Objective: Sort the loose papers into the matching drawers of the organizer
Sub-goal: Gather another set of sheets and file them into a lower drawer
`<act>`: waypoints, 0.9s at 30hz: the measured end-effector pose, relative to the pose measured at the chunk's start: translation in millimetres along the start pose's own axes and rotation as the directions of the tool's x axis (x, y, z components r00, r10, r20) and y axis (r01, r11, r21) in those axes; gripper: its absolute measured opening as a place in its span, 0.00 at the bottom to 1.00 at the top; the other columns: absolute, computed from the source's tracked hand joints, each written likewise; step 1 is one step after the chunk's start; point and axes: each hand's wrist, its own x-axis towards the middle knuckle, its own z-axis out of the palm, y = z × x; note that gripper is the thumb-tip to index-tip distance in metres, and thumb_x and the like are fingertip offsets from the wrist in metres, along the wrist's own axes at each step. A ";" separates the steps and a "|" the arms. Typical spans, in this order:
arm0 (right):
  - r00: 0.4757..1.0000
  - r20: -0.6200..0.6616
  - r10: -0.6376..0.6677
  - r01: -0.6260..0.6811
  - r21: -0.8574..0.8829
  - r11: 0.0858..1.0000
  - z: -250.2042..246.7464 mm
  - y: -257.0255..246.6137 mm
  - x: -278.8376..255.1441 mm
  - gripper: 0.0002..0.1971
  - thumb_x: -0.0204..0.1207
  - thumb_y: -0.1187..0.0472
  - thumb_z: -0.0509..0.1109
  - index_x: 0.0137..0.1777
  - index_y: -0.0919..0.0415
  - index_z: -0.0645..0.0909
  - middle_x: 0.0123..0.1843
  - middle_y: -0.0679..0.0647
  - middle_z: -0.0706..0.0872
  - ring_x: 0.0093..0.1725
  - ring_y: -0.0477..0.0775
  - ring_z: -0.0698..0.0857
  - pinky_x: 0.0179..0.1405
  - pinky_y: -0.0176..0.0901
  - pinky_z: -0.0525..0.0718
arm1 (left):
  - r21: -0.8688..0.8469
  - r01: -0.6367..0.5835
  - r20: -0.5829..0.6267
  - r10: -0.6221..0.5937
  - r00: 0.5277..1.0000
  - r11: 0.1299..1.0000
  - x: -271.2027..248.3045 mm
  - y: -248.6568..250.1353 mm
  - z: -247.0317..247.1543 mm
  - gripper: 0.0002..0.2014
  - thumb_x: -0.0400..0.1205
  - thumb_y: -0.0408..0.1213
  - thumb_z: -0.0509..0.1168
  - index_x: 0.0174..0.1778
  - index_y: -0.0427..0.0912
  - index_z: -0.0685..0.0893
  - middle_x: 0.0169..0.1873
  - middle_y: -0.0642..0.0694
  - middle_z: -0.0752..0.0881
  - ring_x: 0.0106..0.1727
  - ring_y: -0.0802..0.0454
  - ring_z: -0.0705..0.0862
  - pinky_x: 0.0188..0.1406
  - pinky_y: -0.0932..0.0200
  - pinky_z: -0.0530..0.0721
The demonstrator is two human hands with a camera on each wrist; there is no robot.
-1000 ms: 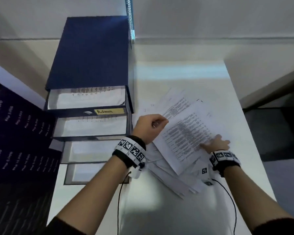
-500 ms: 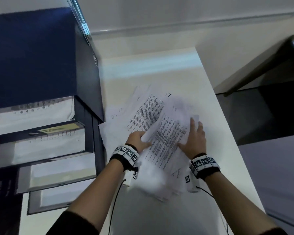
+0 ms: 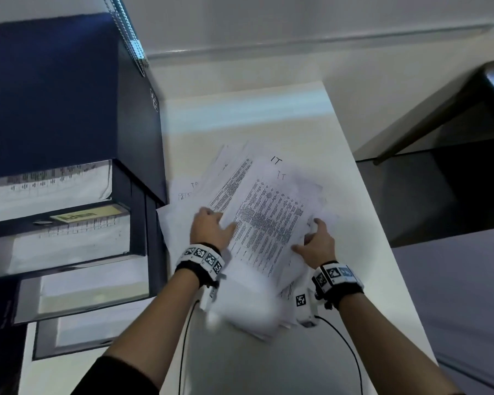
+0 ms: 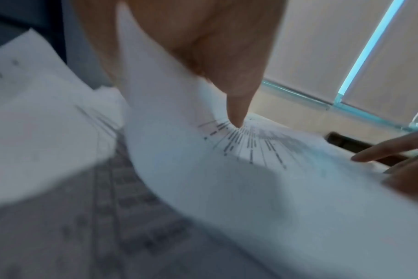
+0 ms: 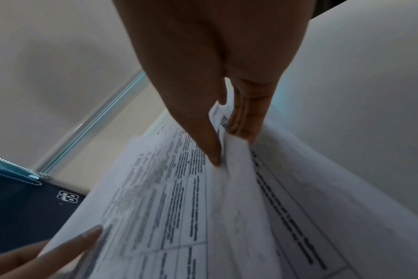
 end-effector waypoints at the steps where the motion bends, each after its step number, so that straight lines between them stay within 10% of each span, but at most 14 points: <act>1: 1.000 0.005 -0.012 0.012 -0.006 1.000 -0.8 -0.3 1.6 0.44 0.66 0.63 0.83 0.80 0.59 0.64 0.48 0.58 0.88 0.48 0.56 0.86 0.49 0.42 0.82 | 0.051 -0.040 -0.059 0.042 0.997 0.998 8.0 -2.8 -5.3 0.23 0.76 0.52 0.74 0.61 0.41 0.87 0.65 0.42 0.79 0.66 0.43 0.78 0.70 0.45 0.79; 9: 0.973 -0.153 -0.170 0.132 -0.232 0.964 7.0 -19.0 -3.8 0.42 0.71 0.42 0.77 0.79 0.62 0.66 0.69 0.62 0.71 0.68 0.64 0.73 0.69 0.54 0.74 | 0.041 -0.004 -0.057 0.007 0.998 0.999 43.0 -30.4 -13.0 0.25 0.76 0.37 0.76 0.69 0.42 0.81 0.63 0.42 0.76 0.65 0.42 0.77 0.69 0.50 0.78; 16: 0.977 -0.110 -0.182 0.083 -0.590 0.803 16.1 -26.1 -10.1 0.46 0.65 0.27 0.72 0.73 0.60 0.69 0.68 0.61 0.71 0.66 0.62 0.72 0.64 0.53 0.74 | -0.227 0.051 -0.044 -0.062 0.997 0.973 28.7 -21.5 -2.3 0.06 0.75 0.33 0.76 0.44 0.47 0.89 0.37 0.48 0.88 0.38 0.55 0.85 0.50 0.58 0.88; 24: 0.983 -0.163 -0.085 -0.024 -0.570 0.821 3.4 -18.9 -6.8 0.49 0.56 0.23 0.74 0.68 0.59 0.73 0.64 0.61 0.73 0.64 0.63 0.74 0.63 0.55 0.76 | -0.301 0.178 0.307 -0.081 0.948 0.937 4.7 -38.1 -17.3 0.24 0.66 0.20 0.75 0.56 0.45 0.88 0.27 0.48 0.85 0.32 0.55 0.83 0.42 0.63 0.86; 27: 0.963 -0.167 -0.213 0.112 -0.470 0.876 5.4 -16.0 -10.6 0.40 0.58 0.32 0.80 0.64 0.56 0.77 0.61 0.58 0.73 0.61 0.61 0.74 0.61 0.52 0.78 | -0.265 0.236 0.197 -0.187 0.962 0.935 -7.9 -45.3 -15.2 0.16 0.68 0.25 0.76 0.48 0.45 0.88 0.24 0.52 0.81 0.28 0.58 0.78 0.32 0.70 0.77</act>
